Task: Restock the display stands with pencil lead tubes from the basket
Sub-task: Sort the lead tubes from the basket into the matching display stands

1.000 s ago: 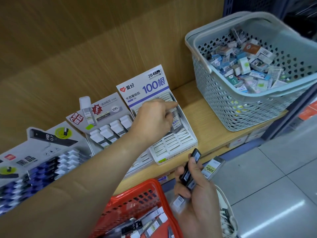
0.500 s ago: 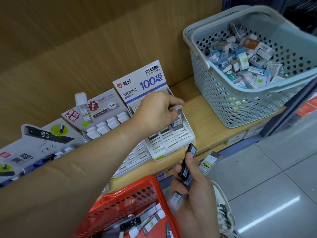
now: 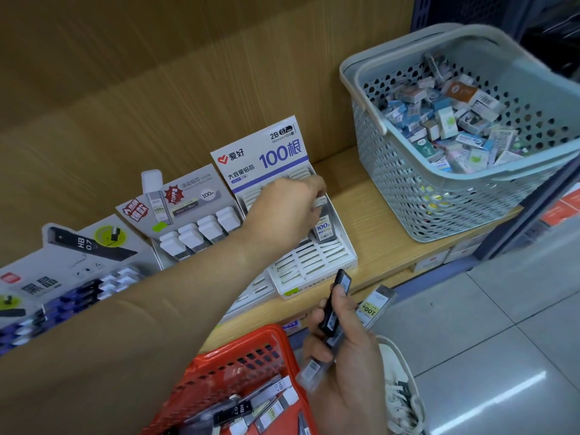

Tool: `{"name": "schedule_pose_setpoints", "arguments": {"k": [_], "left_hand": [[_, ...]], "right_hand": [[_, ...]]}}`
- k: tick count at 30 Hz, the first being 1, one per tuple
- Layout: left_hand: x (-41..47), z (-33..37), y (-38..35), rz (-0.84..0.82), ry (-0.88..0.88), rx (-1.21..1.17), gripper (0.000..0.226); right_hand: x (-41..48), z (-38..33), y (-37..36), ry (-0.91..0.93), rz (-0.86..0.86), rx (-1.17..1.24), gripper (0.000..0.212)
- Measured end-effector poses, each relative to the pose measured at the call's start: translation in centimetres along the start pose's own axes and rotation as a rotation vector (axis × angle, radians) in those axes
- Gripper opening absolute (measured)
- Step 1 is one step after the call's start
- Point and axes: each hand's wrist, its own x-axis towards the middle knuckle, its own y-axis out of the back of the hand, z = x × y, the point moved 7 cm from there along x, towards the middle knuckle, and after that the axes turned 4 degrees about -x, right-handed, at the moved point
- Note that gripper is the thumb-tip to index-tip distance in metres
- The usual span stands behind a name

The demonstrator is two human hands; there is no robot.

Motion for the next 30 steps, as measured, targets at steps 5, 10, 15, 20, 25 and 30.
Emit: {"name": "schedule_pose_setpoints", "arguments": {"k": [5, 10, 15, 20, 25, 30], "left_hand": [[0.4, -1.7, 0.1, 0.087, 0.072, 0.051, 0.019], [-2.4, -2.0, 1.2, 0.085, 0.257, -0.317, 0.019], [-9.8, -0.7, 0.5, -0.06, 0.458, -0.648, 0.021], [-16.5, 0.6, -1.8, -0.302, 0.603, -0.922, 0.033], [-17.9, -1.5, -0.2, -0.116, 0.693, -0.976, 0.015], [-18.5, -2.6, 2.2, 0.032, 0.683, -1.015, 0.018]], "right_hand": [[0.3, 0.4, 0.4, -0.014, -0.035, -0.011, 0.017], [1.1, 1.1, 0.5, -0.075, -0.041, 0.07, 0.021], [0.9, 0.8, -0.3, -0.047, -0.095, 0.12, 0.015], [1.0, 0.4, -0.3, 0.035, -0.025, 0.221, 0.015], [0.3, 0.6, -0.6, 0.026, 0.007, 0.267, 0.016], [0.2, -0.2, 0.5, 0.11, 0.048, 0.022, 0.007]]}}
